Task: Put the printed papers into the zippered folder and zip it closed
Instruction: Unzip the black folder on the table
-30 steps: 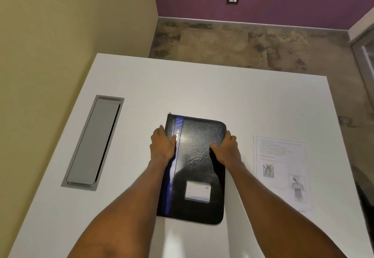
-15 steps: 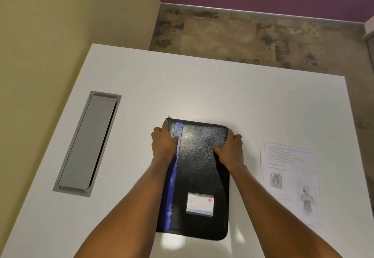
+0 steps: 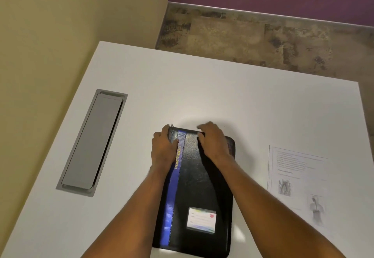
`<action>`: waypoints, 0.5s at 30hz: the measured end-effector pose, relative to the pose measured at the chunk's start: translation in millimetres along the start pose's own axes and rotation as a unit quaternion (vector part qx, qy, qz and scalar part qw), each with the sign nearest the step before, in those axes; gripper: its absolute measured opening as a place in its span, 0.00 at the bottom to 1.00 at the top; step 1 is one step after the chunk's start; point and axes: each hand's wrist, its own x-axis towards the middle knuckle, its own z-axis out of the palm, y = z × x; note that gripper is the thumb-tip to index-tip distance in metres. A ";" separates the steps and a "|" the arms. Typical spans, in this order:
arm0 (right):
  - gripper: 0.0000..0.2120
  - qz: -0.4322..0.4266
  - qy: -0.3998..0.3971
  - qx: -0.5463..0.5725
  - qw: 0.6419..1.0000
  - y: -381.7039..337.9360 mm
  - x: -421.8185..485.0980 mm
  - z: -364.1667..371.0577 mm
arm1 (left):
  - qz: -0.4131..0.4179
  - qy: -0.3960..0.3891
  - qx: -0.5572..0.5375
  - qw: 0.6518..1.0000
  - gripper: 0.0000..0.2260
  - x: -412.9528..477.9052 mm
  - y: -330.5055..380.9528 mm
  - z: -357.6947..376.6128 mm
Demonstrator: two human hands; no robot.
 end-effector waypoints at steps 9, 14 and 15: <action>0.20 -0.153 -0.170 -0.065 0.971 -39.8 83.8 29.8 | 0.045 0.023 0.000 0.999 0.19 17.6 -13.2 4.4; 0.19 -0.215 -0.139 -0.118 0.959 -32.5 95.3 32.7 | 0.062 0.030 0.003 0.998 0.18 16.8 -17.4 2.6; 0.17 -0.223 -0.134 -0.125 0.957 -31.9 96.7 32.3 | 0.065 0.030 0.005 0.997 0.18 16.4 -17.4 2.5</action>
